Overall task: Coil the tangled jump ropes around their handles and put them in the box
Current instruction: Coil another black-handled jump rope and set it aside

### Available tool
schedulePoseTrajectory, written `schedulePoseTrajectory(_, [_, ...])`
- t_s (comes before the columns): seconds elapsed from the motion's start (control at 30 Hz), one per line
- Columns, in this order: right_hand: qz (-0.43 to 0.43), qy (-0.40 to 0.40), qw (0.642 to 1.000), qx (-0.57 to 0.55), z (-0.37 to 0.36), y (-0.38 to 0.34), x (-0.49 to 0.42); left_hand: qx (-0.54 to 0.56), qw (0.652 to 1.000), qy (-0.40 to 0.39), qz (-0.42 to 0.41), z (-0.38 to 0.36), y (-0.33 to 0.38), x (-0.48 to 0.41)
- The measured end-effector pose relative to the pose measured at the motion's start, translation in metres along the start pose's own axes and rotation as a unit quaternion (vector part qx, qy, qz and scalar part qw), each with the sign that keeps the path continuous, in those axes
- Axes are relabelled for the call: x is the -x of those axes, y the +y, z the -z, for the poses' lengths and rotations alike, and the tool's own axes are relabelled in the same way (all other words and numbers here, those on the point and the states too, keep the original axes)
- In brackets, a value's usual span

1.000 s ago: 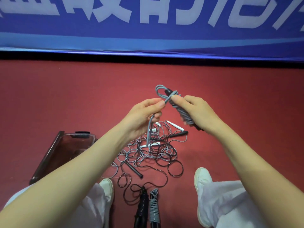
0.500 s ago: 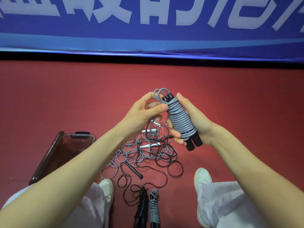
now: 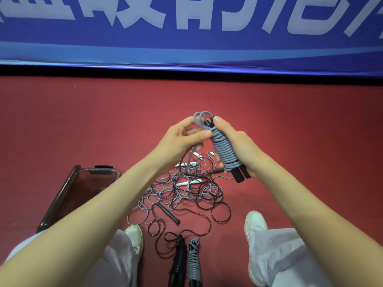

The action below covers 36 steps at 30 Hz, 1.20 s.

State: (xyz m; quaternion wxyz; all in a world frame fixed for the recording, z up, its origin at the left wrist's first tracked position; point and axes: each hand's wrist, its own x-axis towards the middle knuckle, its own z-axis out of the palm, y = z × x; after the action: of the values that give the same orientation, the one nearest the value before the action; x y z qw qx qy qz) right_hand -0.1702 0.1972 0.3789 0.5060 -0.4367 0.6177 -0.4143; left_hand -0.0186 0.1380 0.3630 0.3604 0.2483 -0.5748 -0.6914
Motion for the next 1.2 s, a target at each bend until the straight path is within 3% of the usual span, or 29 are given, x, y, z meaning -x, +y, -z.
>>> schedulePoseTrajectory(0.27, [0.031, -0.054, 0.998, -0.004, 0.023, -0.013, 0.006, -0.006, 0.975, -0.176, 0.138, 0.027, 0.019, 0.003])
schedulePoseTrajectory(0.43, [-0.001, -0.201, 0.98, 0.012, 0.021, -0.01, 0.011, -0.074, 0.978, -0.168, 0.104, 0.034, 0.011, 0.0])
schedulePoseTrajectory(0.53, [-0.073, -0.28, 0.953, 0.09, 0.021, -0.009, 0.016, -0.158, 0.969, -0.162, 0.098, 0.039, 0.016, -0.002])
schedulePoseTrajectory(0.6, [-0.108, -0.298, 0.931, 0.182, 0.02, -0.007, 0.016, -0.244, 0.944, -0.186, 0.121, 0.038, 0.019, -0.001])
schedulePoseTrajectory(0.7, [-0.127, -0.275, 0.906, 0.296, 0.011, -0.001, 0.011, -0.329, 0.913, -0.189, 0.148, 0.03, 0.012, 0.0])
schedulePoseTrajectory(0.77, [-0.094, -0.23, 0.89, 0.382, 0.006, 0.006, 0.008, -0.36, 0.909, -0.156, 0.142, 0.023, 0.005, -0.002])
schedulePoseTrajectory(0.87, [-0.004, -0.152, 0.855, 0.496, 0.004, 0.016, 0.001, -0.402, 0.909, -0.066, 0.091, 0.017, -0.002, -0.005])
schedulePoseTrajectory(0.9, [0.015, -0.13, 0.861, 0.491, 0.006, 0.018, -0.001, -0.415, 0.907, -0.034, 0.064, 0.016, -0.003, -0.005])
schedulePoseTrajectory(1.0, [0.061, -0.087, 0.937, 0.332, 0.01, 0.02, -0.007, -0.393, 0.918, 0.041, -0.026, 0.01, 0.0, -0.004])
schedulePoseTrajectory(1.07, [0.08, -0.081, 0.961, 0.25, 0.011, 0.021, -0.011, -0.37, 0.924, 0.061, -0.07, 0.009, 0.004, -0.004])
schedulePoseTrajectory(1.13, [0.102, -0.085, 0.966, 0.224, 0.009, 0.023, -0.013, -0.42, 0.895, 0.045, -0.145, 0.008, 0.003, -0.003])
schedulePoseTrajectory(1.2, [0.126, -0.07, 0.965, 0.218, 0.006, 0.026, -0.016, -0.513, 0.822, 0.016, -0.248, 0.007, -0.002, -0.002])
